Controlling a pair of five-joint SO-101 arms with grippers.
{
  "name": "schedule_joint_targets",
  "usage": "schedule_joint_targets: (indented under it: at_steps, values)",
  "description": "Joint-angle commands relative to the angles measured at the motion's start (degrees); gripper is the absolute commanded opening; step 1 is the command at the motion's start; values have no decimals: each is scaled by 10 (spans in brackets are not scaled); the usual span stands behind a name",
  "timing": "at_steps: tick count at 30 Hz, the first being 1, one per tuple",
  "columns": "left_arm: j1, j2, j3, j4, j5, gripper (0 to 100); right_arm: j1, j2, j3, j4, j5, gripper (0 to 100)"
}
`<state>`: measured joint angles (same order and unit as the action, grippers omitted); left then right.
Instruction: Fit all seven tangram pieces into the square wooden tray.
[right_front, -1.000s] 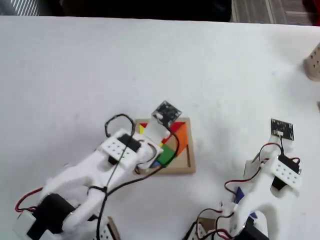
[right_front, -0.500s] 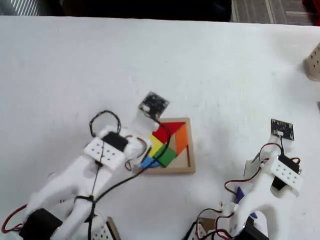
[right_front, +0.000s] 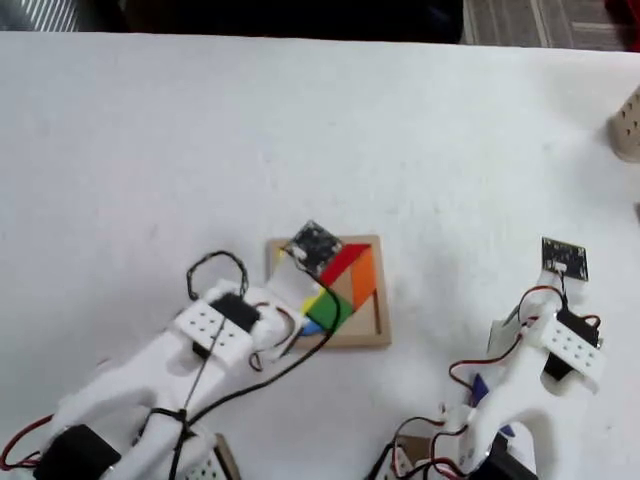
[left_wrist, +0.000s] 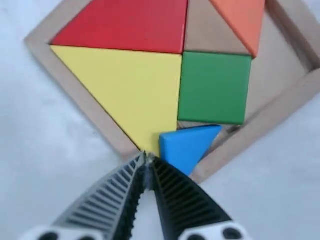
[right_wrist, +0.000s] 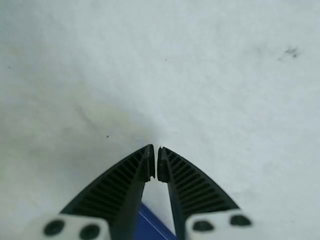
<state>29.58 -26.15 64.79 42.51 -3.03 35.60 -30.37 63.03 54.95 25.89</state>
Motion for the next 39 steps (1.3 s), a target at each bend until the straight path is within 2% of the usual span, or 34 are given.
schedule_joint_targets:
  at_steps: [1, 5, 10, 13, 18, 23, 27, 39]
  values:
    - [7, -14, -13, -23, 5, 20, -7, -17, -2, -7, 5, 18]
    - [8, -14, -15, -25, 5, 20, -8, -17, -2, -7, 5, 18]
    - [53, -14, -11, -35, 8, 20, -8, -17, -2, -7, 5, 18]
    - [70, -14, -11, -35, 43, 20, -8, -17, -2, -7, 5, 18]
    - [58, -15, -11, -35, 50, 20, -8, -17, -2, -7, 5, 18]
    - [8, -19, -39, -33, 53, 20, -8, -17, -2, -7, 5, 18]
    - [9, -19, -43, -35, 53, 20, -8, -17, -2, -7, 5, 18]
    - [85, -18, -16, -34, 50, 20, -8, -17, -2, -7, 5, 18]
